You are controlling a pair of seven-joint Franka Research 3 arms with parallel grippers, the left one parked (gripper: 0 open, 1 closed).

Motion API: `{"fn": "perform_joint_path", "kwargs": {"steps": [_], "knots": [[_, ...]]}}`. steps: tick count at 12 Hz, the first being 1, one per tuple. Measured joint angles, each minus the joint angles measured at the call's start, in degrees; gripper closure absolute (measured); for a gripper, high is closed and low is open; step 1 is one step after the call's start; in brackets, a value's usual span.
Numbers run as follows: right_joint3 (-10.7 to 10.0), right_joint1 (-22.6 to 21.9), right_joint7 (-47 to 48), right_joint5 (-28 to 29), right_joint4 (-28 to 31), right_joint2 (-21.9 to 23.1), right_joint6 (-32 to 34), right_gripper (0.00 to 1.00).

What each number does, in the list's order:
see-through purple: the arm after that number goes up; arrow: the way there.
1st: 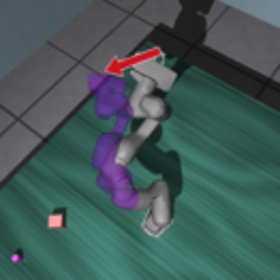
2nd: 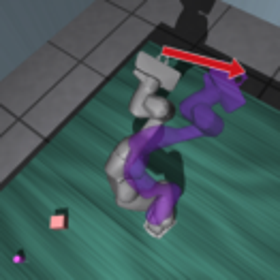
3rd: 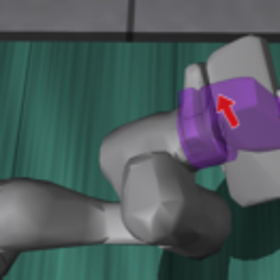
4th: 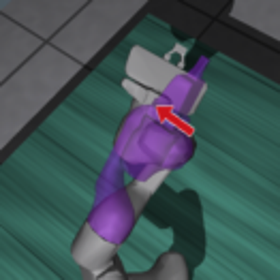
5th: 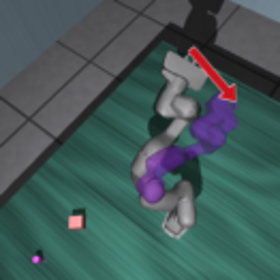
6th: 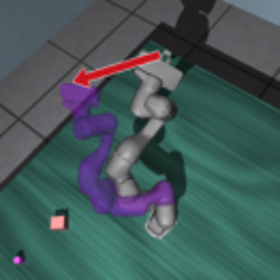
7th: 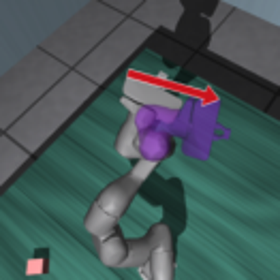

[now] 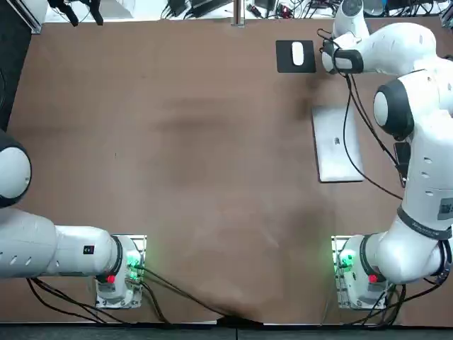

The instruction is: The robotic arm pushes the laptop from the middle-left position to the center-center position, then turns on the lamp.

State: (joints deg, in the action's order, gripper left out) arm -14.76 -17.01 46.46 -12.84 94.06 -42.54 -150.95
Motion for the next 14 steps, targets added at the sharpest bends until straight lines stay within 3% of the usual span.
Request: {"fn": "perform_joint_path", "kwargs": {"steps": [14], "knots": [[-0.1,-1.57,1.06,0.01,-0.02,0.0,0.96,0.98]]}}
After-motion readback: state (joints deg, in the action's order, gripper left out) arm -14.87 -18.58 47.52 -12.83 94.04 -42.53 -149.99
